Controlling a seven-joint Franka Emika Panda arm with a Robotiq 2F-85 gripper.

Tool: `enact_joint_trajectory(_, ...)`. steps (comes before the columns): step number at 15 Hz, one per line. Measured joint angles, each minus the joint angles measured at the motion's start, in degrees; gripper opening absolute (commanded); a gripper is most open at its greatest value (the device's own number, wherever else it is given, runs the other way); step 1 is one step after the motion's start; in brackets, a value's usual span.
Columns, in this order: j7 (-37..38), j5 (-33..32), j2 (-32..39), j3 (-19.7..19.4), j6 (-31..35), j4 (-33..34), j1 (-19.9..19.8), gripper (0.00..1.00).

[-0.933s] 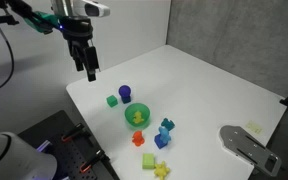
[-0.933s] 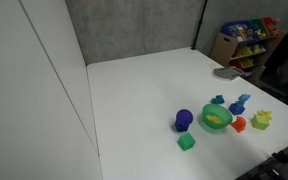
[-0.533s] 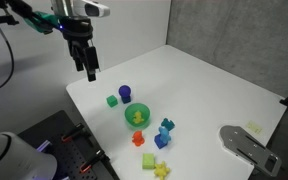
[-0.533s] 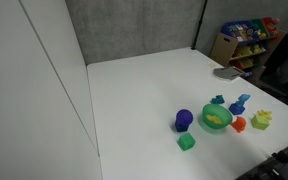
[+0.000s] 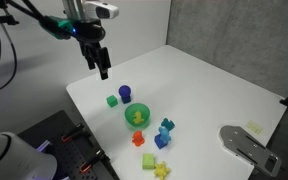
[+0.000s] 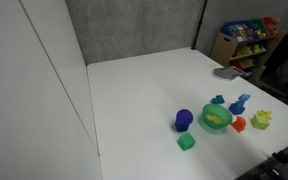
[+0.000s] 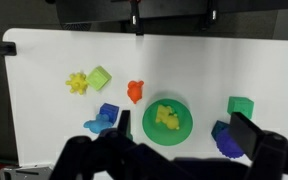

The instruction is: Pick up the light blue toy that is on top of the blue block and drop it in the green bowl

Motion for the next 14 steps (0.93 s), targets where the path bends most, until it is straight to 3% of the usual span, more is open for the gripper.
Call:
enact_joint_trajectory(7,0.04,-0.18,6.86,-3.93,10.69,-1.02,-3.93,1.00)
enact_joint_trajectory(14,3.03,-3.61,16.42,-7.48,26.74,-2.51,-10.32,1.00)
